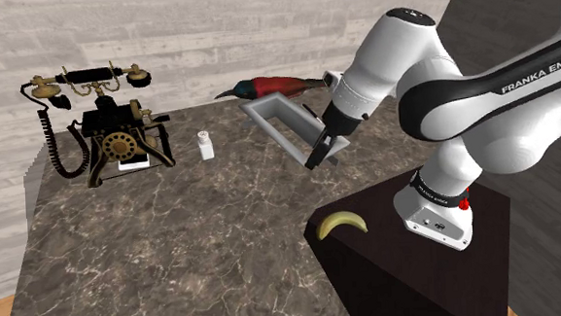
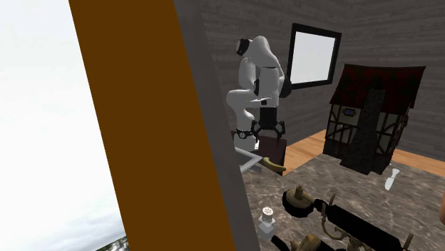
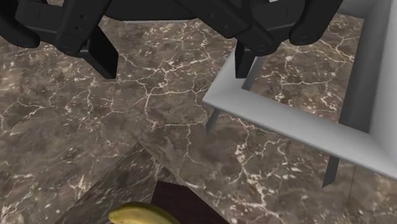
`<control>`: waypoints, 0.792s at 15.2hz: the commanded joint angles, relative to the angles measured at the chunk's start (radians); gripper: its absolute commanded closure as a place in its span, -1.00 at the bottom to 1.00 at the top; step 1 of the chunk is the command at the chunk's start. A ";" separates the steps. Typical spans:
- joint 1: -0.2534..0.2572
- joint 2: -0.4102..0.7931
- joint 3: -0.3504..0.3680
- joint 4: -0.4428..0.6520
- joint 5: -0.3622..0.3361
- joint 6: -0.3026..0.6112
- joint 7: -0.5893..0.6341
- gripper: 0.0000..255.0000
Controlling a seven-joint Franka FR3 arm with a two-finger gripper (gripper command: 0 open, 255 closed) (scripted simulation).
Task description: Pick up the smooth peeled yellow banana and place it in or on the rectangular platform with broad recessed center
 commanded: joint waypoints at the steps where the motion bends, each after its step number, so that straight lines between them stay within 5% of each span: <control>1: 0.004 0.040 0.015 -0.008 0.008 0.053 0.007 -1.00; 6: -0.014 0.172 0.040 -0.014 0.012 0.191 0.006 -1.00; 12: -0.014 0.172 0.039 -0.014 0.012 0.191 0.006 -1.00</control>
